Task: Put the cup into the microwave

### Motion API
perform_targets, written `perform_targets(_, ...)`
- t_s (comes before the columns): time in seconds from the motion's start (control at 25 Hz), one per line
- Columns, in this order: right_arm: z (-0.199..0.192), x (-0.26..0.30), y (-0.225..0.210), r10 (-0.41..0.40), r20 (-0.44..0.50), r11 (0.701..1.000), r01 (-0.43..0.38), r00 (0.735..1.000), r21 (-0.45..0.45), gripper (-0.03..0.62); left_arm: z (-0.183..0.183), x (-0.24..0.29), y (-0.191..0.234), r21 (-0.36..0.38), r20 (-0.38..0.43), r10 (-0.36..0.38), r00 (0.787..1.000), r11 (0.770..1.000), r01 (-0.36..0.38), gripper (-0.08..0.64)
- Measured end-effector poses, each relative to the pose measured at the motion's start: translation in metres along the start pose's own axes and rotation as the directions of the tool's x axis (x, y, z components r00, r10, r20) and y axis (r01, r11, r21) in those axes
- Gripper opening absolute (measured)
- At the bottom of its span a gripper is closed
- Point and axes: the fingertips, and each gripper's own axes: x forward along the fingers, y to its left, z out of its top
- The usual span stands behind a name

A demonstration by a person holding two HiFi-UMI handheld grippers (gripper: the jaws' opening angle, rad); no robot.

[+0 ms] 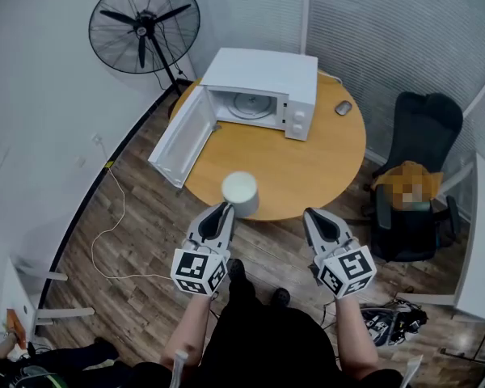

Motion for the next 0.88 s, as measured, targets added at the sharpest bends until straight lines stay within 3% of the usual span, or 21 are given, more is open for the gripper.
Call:
perform_targets(0.36, 0.017, 0.064, 0.002, -0.065, -0.004, 0.998, 0.065, 0.998, -0.018, 0.009, 0.014, 0.039, 0.059, 0.005, 0.009, -0.07, 0.997, 0.998, 0.07, 0.041)
perform_targets(0.88, 0.016, 0.143, 0.015, -0.183, -0.011, 0.983, 0.184, 0.983, 0.03, 0.009, 0.014, 0.073, 0.136, 0.041, -0.001, -0.167, 0.986, 0.985, 0.167, 0.041)
